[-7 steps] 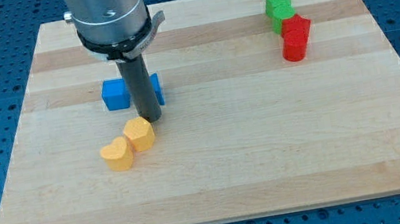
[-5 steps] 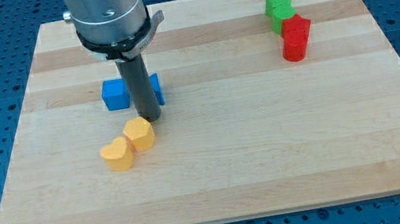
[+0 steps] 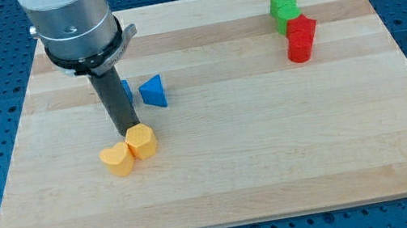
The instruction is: Separate hexagon from the heart
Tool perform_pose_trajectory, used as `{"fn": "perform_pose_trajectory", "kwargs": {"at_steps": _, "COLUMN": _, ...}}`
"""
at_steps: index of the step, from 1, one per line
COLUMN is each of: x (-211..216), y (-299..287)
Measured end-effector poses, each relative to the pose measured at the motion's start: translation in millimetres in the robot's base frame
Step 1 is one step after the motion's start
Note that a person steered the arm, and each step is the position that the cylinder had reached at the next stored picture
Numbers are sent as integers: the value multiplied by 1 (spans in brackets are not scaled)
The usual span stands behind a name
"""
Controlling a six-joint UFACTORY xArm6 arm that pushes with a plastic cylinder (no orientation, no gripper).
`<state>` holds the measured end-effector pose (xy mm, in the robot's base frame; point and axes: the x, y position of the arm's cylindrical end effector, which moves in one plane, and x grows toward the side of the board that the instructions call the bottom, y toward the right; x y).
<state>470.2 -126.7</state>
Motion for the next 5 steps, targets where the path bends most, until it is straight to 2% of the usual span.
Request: {"fn": "perform_pose_trajectory", "kwargs": {"at_steps": 5, "x": 14, "y": 22}}
